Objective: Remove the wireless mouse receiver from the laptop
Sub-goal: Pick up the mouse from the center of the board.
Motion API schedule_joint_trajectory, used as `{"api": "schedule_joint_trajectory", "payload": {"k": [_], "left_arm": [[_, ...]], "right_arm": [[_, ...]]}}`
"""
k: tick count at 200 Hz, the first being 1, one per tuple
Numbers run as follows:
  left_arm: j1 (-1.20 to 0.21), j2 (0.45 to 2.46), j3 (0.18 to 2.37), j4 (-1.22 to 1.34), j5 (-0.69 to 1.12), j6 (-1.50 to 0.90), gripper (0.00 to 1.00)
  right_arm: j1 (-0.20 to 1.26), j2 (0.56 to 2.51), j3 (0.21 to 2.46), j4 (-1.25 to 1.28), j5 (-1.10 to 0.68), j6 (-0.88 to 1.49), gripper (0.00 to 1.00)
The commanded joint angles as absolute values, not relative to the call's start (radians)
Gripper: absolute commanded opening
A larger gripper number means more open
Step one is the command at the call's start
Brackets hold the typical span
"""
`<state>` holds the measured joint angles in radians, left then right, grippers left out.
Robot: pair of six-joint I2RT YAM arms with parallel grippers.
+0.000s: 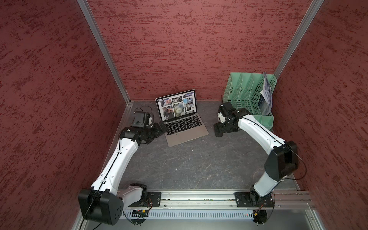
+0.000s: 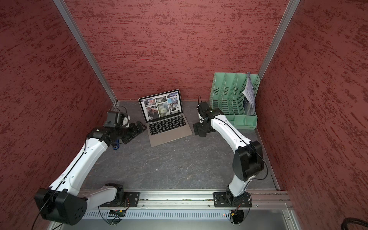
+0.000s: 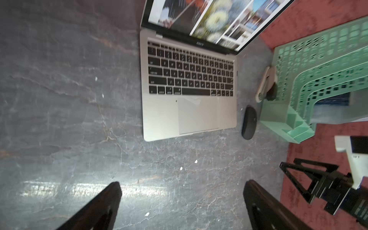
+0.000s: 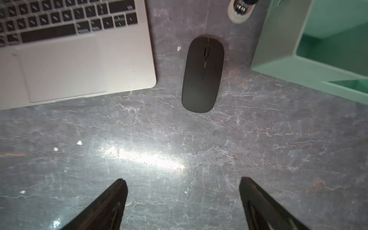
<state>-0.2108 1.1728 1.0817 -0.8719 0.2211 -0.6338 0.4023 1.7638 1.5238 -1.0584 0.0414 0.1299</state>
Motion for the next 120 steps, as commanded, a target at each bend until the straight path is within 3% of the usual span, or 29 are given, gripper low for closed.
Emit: {"api": "schedule_joint_trajectory", "payload": {"k": [1,57,83,120], "left_arm": [[-0.242,1.176,1.075,-0.914,0.124,-0.679,1.0],[-0.201,1.22,1.141,-0.956,0.052,-0.63,1.0],[-0.201,1.234,1.12,-0.923,0.078,-0.638,1.0],[-0.197,1.233,1.075,-0.886,0.078,-0.638,1.0]], "right_arm": [[0.401,1.827,1.551,-1.032,0.067,0.126,0.97],[0.399,1.933,1.659,-0.901,0.006,0.086,0.98],[0.399,2.022,1.75,-0.99,0.093,0.103,0.98],[0.387,2.034,1.656,-0.965,0.169,0.135,0.98]]}}
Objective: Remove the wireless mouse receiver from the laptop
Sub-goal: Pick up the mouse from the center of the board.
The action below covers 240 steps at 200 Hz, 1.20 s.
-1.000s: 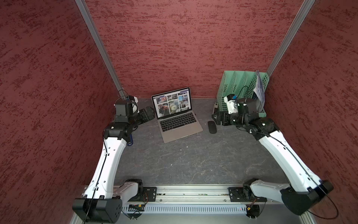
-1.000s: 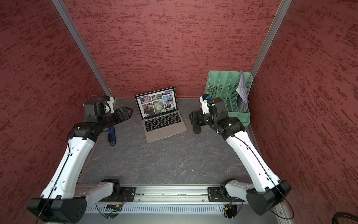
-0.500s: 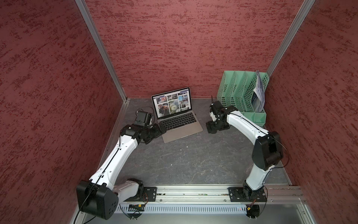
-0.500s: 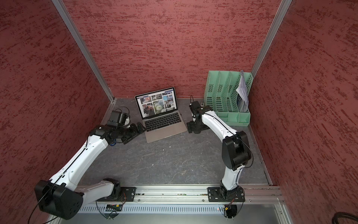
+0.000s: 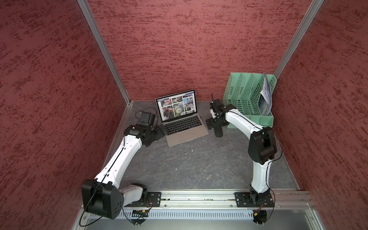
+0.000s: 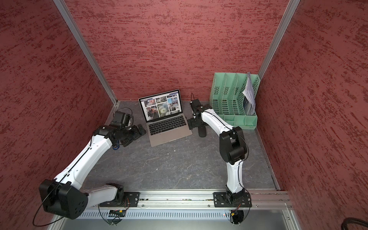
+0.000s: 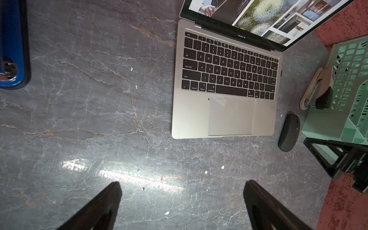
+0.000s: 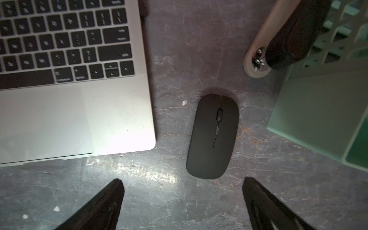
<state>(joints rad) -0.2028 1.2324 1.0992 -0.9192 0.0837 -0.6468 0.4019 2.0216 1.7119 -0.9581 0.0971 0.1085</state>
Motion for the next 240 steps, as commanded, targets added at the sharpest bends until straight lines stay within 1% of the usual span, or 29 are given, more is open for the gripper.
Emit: {"api": "schedule_joint_trajectory", "payload": {"k": [1,27,69,104,145,204,240], "left_arm": [[-0.196,1.233,1.075,-0.886,0.077,-0.638,1.0],[-0.195,1.244,1.088,-0.879,0.088,-0.633,1.0],[-0.193,1.243,1.079,-0.874,0.086,-0.627,1.0],[-0.192,1.247,1.077,-0.867,0.083,-0.632,1.0],[-0.192,1.26,1.083,-0.853,0.089,-0.638,1.0],[-0.192,1.267,1.071,-0.838,0.101,-0.647,1.0],[-0.192,1.269,1.071,-0.835,0.105,-0.649,1.0]], "right_arm": [[0.387,2.033,1.653,-0.963,0.169,0.135,0.98],[0.353,2.031,1.602,-0.912,0.143,0.144,0.97],[0.249,2.036,1.553,-0.801,-0.068,0.14,0.97],[0.248,2.058,1.566,-0.808,-0.122,0.149,0.96],[0.263,2.047,1.555,-0.807,-0.116,0.149,0.96],[0.286,2.099,1.603,-0.876,0.036,0.134,0.95],[0.29,2.121,1.611,-0.875,0.05,0.13,0.93]]}}
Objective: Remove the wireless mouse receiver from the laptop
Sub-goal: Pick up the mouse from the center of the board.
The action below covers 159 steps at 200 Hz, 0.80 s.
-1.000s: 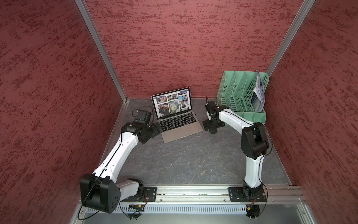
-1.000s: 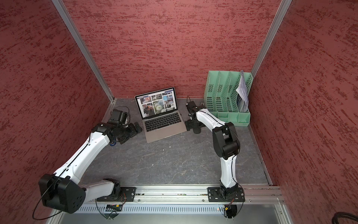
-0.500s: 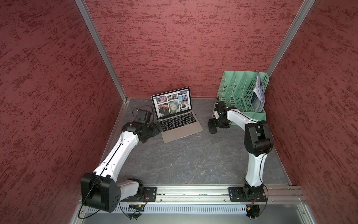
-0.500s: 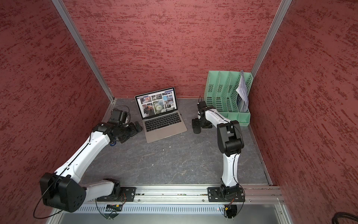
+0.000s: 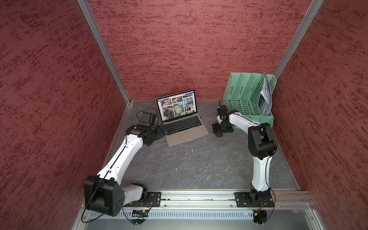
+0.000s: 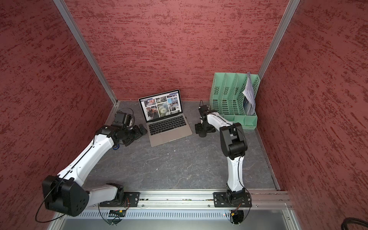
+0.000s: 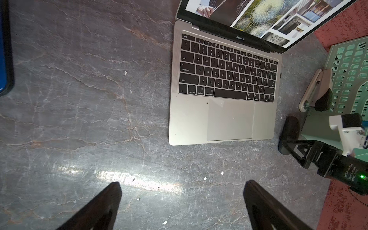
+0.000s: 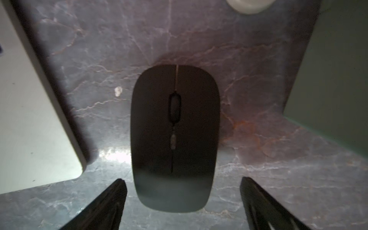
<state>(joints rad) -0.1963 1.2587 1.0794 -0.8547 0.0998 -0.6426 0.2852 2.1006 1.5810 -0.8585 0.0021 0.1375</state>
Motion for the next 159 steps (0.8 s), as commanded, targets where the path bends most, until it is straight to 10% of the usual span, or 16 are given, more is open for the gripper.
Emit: {"api": "schedule_joint_trajectory", "payload": {"k": [1,159], "left_arm": [[-0.192,1.269,1.071,-0.835,0.105,-0.649,1.0],[-0.193,1.272,1.068,-0.811,0.133,-0.651,1.0]], "right_arm": [[0.29,2.121,1.611,-0.875,0.049,0.129,0.92],[0.317,2.082,1.576,-0.87,0.031,0.129,0.55]]}}
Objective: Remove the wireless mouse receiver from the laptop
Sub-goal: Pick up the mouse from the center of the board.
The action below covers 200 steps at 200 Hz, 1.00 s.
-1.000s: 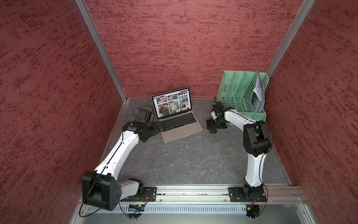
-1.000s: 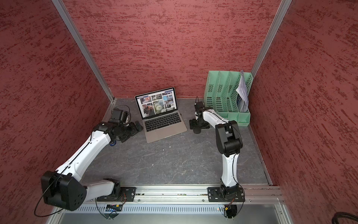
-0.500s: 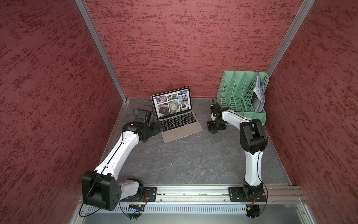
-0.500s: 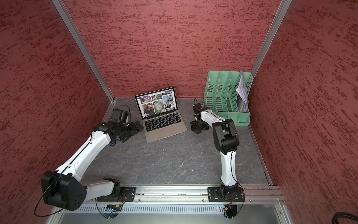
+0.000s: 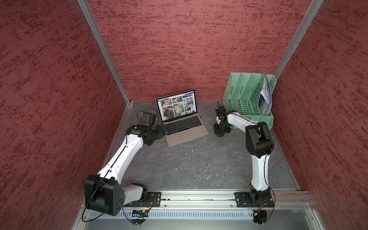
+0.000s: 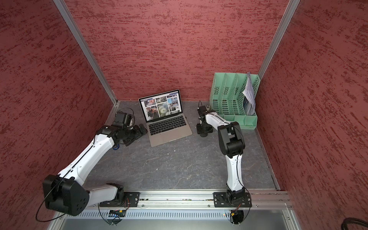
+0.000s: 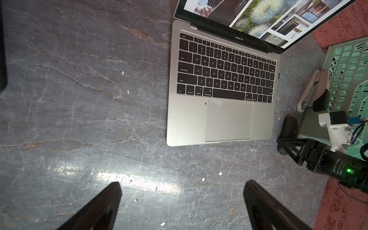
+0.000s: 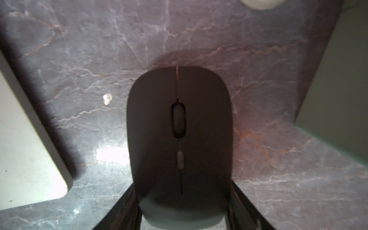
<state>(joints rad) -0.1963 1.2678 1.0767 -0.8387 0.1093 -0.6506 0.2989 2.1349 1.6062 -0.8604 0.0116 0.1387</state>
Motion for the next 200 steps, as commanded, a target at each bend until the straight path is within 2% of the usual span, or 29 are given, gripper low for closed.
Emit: {"api": "schedule_joint_trajectory", "payload": {"k": [1,44,101,124,150,200], "left_arm": [[-0.193,1.273,1.069,-0.81,0.135,-0.651,1.0],[-0.196,1.293,1.15,-0.847,0.248,-0.602,1.0],[-0.236,1.393,1.171,-0.749,0.655,-0.621,1.0],[-0.275,1.406,1.15,-0.675,0.688,-0.668,1.0],[-0.308,1.404,1.089,-0.502,0.712,-0.791,1.0],[-0.374,1.446,1.045,-0.385,0.629,-0.862,1.0]], "right_arm": [[0.318,2.08,1.576,-0.871,0.031,0.127,0.55],[0.385,1.919,1.553,-0.882,-0.004,0.001,0.56],[0.519,1.705,1.446,-0.763,-0.22,-0.184,0.58],[0.549,1.728,1.482,-0.789,-0.29,-0.216,0.58],[0.599,1.765,1.52,-0.785,-0.279,-0.231,0.58],[0.637,1.78,1.57,-0.77,-0.309,-0.226,0.58]]}}
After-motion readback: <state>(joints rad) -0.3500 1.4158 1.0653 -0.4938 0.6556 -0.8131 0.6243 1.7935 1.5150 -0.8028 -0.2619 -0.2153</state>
